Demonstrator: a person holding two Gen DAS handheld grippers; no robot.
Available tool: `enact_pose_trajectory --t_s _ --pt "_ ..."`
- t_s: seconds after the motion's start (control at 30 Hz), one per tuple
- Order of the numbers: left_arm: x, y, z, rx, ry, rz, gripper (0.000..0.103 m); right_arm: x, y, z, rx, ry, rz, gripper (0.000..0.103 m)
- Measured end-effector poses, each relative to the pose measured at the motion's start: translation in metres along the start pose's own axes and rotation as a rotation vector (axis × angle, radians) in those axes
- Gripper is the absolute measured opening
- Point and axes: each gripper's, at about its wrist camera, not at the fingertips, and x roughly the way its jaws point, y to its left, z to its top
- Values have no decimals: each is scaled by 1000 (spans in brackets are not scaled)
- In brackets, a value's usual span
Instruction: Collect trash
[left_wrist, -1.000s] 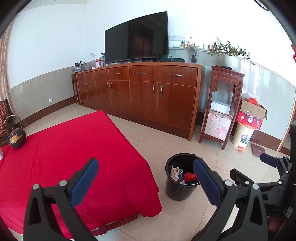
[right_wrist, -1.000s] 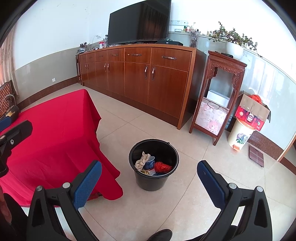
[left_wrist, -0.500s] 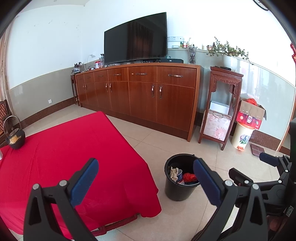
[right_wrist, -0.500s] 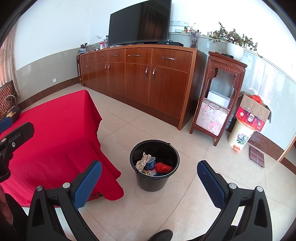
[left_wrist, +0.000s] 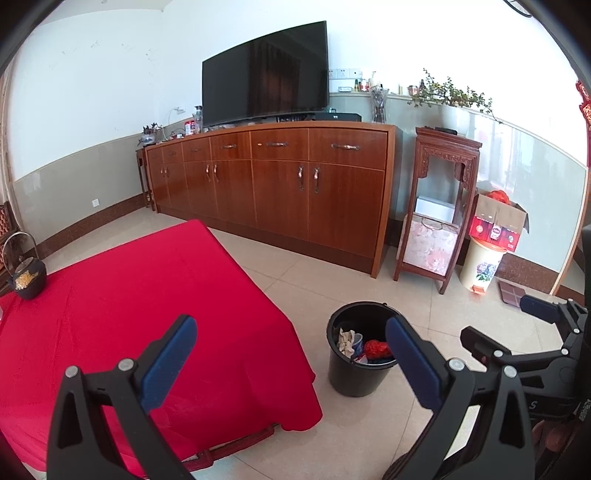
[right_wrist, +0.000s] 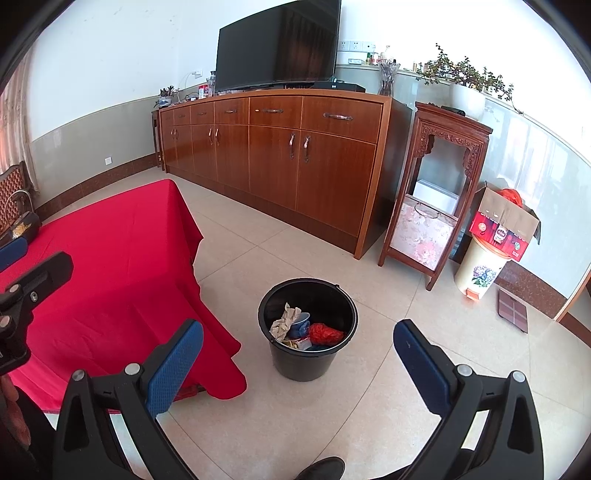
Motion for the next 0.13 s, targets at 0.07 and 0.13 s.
enact_pose_trajectory --t_s 0.07,0.13 --pt "0 0 -1 -4 4 -1 103 0 0 0 3 2 4 103" --pt "0 0 -1 -16 4 1 103 0 -1 0 5 3 4 103"
